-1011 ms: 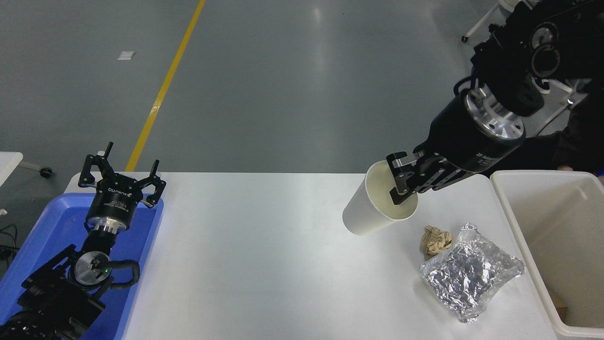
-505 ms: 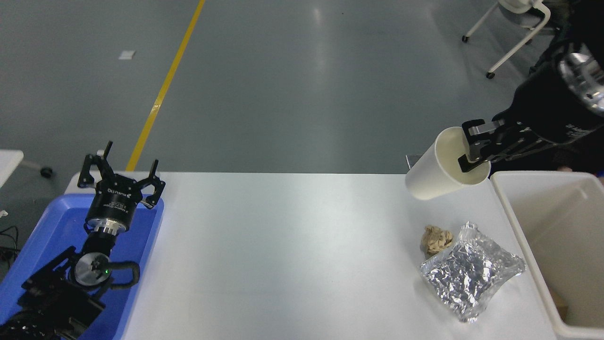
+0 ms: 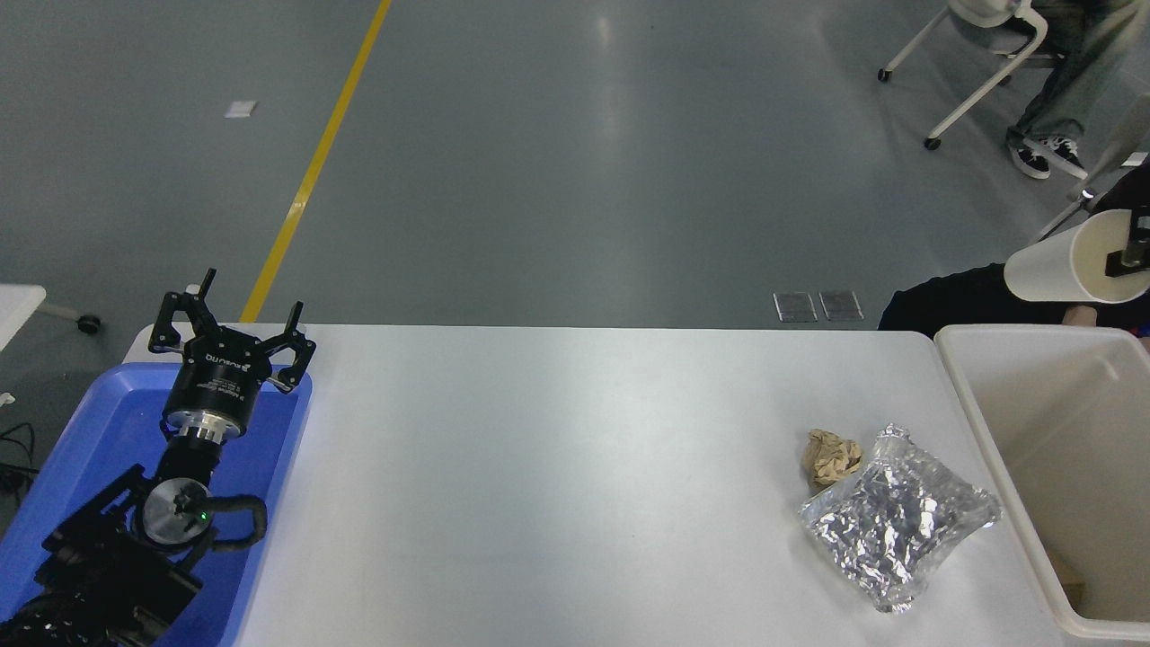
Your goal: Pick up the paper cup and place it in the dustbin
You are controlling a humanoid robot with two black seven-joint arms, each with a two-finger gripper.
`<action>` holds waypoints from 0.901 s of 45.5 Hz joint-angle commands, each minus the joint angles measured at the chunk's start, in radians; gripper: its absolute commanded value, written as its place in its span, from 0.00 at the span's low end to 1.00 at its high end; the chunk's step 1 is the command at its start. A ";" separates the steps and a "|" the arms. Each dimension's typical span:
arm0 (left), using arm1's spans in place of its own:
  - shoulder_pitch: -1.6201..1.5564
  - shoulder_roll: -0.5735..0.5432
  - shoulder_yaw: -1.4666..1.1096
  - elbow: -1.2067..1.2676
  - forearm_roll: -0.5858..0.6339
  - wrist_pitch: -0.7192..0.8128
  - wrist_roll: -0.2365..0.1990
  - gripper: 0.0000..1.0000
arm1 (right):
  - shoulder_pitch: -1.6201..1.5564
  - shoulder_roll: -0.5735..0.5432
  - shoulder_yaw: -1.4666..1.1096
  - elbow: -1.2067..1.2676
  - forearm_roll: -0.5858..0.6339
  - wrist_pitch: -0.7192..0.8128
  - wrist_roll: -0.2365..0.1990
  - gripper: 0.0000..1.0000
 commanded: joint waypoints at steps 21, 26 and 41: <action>0.000 0.001 0.000 0.001 0.000 -0.001 0.001 1.00 | -0.694 0.326 0.316 -0.565 0.173 -0.174 -0.039 0.00; 0.000 0.001 0.000 -0.001 0.000 -0.001 0.001 1.00 | -0.694 0.326 0.316 -0.565 0.173 -0.182 -0.039 0.00; -0.002 0.001 0.000 0.001 0.000 -0.001 0.001 1.00 | -0.674 0.323 0.314 -0.549 0.159 -0.170 -0.040 1.00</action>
